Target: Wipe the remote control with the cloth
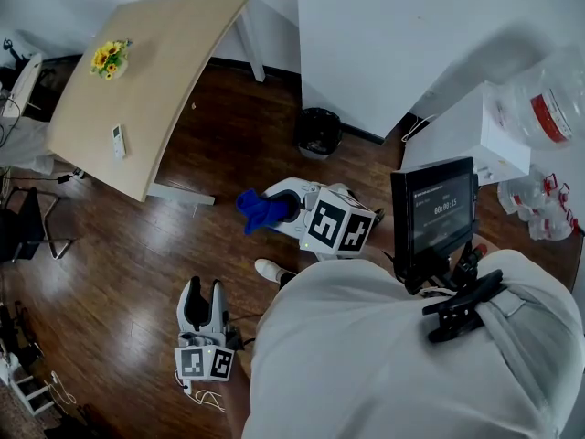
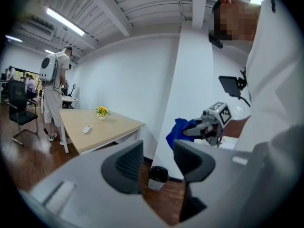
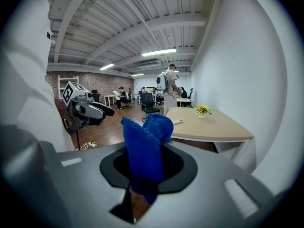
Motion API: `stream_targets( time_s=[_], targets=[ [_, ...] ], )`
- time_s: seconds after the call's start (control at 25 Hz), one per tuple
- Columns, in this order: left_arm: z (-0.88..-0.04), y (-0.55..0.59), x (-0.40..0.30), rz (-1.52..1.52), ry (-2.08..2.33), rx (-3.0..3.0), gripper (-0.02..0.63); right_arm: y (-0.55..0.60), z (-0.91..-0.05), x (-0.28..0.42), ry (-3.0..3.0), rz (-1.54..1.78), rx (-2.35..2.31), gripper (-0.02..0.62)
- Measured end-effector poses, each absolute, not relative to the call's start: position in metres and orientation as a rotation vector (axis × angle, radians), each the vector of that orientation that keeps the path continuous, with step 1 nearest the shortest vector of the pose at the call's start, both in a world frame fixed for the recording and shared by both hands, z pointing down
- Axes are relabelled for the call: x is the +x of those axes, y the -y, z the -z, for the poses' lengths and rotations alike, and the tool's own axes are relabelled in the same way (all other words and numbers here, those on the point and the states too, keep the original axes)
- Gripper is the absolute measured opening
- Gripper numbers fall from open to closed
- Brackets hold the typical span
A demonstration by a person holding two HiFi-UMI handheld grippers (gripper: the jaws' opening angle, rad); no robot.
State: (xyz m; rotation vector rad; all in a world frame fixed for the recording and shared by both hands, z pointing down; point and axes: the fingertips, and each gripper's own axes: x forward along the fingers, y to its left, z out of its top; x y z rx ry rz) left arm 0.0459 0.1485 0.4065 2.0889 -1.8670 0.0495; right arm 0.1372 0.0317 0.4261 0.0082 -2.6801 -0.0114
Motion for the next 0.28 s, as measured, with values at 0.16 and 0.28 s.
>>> stream_targets(
  time_s=[0.16, 0.28],
  targets=[
    [-0.4066, -0.1505, 0.0458, -0.048, 1.872, 2.087, 0.218, -0.0336, -0.4275, 0.1373, 2.680, 0.011, 0.002, 0.077],
    [-0.4054, -0.1505, 0.0465, -0.045, 1.876, 2.087, 0.218, -0.0349, -0.4284, 0.1379, 2.677, 0.012, -0.004, 0.077]
  ],
)
